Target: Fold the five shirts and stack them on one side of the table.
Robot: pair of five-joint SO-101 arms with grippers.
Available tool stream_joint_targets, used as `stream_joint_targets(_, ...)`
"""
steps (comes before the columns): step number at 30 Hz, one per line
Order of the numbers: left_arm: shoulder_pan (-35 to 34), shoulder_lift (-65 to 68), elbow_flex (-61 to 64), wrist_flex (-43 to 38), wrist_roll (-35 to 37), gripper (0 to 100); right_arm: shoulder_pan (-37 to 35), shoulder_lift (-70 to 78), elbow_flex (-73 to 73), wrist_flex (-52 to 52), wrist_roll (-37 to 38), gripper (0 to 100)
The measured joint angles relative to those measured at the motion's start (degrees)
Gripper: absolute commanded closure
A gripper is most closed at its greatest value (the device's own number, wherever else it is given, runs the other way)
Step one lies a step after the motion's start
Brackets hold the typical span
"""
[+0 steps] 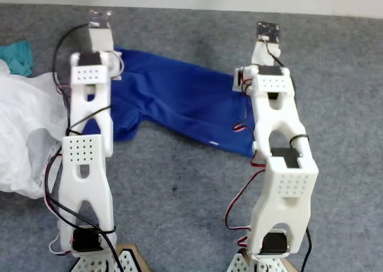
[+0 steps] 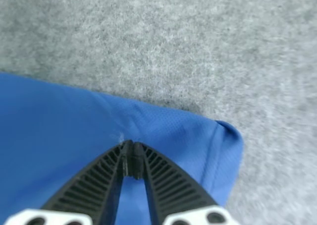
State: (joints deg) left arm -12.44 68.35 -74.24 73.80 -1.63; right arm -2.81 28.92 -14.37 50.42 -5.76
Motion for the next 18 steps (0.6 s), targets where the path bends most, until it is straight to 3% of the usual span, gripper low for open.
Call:
stream_joint_targets(4,-0.3,-1.5,-11.3,17.1,0.0,99,-1.4,-5.2,0.0,5.9,0.0,99.2)
stream_joint_targets(7,-0.1,-2.0,-17.1,25.7,0.0,99,-2.1,-9.0,0.0,10.7,0.0,99.2)
stream_joint_targets(18,-0.9,-2.6,-12.2,28.0,0.4,99,-2.9,-16.9,-0.1,26.9,3.1,99.2)
